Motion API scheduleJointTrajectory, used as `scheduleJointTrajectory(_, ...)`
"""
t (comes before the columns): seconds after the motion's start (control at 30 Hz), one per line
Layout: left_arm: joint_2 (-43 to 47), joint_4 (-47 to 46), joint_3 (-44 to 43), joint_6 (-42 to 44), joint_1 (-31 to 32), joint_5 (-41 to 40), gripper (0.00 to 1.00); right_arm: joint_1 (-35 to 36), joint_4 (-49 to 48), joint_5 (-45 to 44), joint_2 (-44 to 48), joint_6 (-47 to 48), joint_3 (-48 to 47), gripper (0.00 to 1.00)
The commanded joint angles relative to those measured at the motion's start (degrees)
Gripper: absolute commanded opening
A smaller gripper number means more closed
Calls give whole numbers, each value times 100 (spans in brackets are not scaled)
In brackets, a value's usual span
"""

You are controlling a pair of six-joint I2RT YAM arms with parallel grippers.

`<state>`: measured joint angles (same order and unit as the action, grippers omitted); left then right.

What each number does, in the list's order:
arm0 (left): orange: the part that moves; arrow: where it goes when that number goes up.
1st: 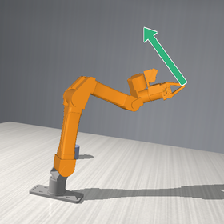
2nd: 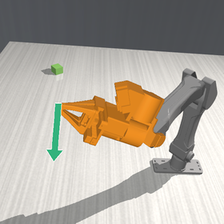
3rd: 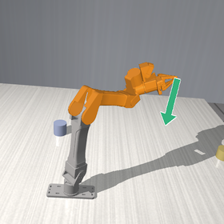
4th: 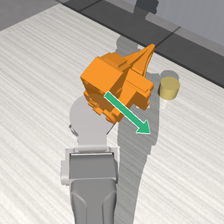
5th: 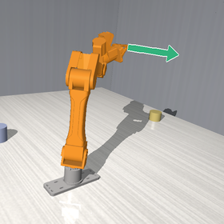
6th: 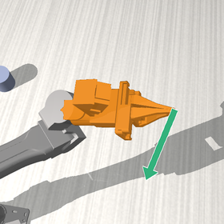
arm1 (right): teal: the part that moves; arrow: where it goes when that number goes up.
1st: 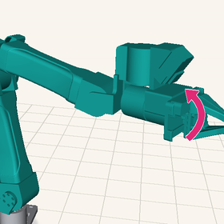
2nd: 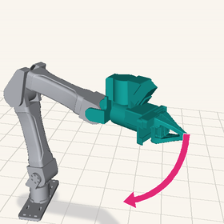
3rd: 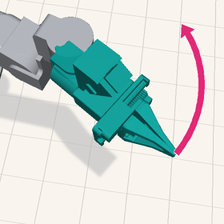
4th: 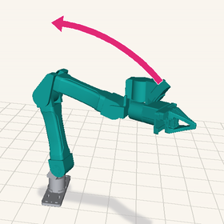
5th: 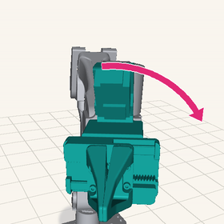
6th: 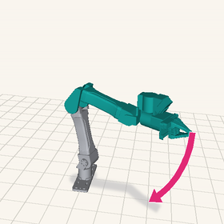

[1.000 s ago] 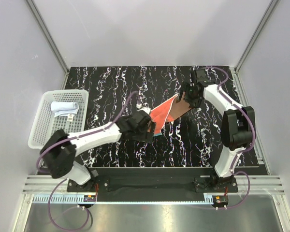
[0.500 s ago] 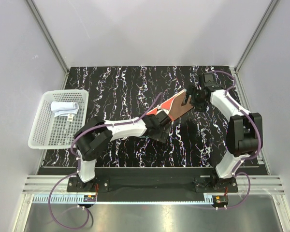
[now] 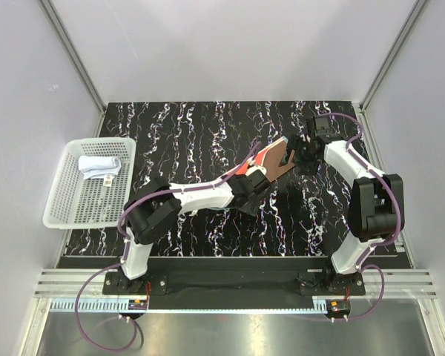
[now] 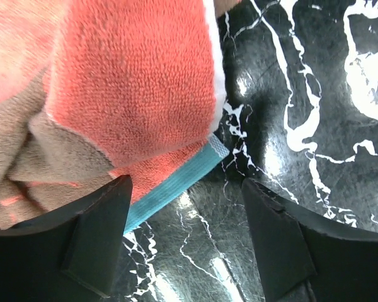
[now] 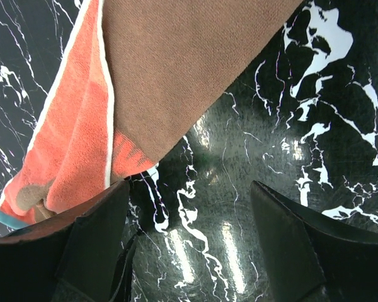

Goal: Roll the towels

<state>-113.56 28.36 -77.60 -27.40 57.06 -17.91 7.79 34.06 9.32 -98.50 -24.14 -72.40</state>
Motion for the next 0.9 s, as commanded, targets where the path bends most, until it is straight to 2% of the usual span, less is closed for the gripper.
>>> scheduleJointTrajectory(0.0, 17, 108, -387, 199, 165, -669, 77, -23, -154, 149, 305, 76, 50, 83)
scheduleJointTrajectory(0.1, 141, 126, -431, 313, 350, -1056, 80, -32, -181, 175, 296, 68, 77, 83)
scheduleJointTrajectory(0.23, -87, 231, -624, 358, 376, -1162, 80, -32, -207, 254, 243, 59, 68, 83)
scheduleJointTrajectory(0.57, -667, 257, -879, 428, 367, -1127, 68, -32, -172, 210, 305, 138, 182, 83)
scheduleJointTrajectory(0.67, -703, 258, -897, 428, 350, -1144, 63, -41, -163, 193, 331, 155, 200, 83)
scheduleJointTrajectory(0.87, -650, 127, -739, 428, 297, -1109, 32, -58, -128, 184, 340, 182, 191, 83)
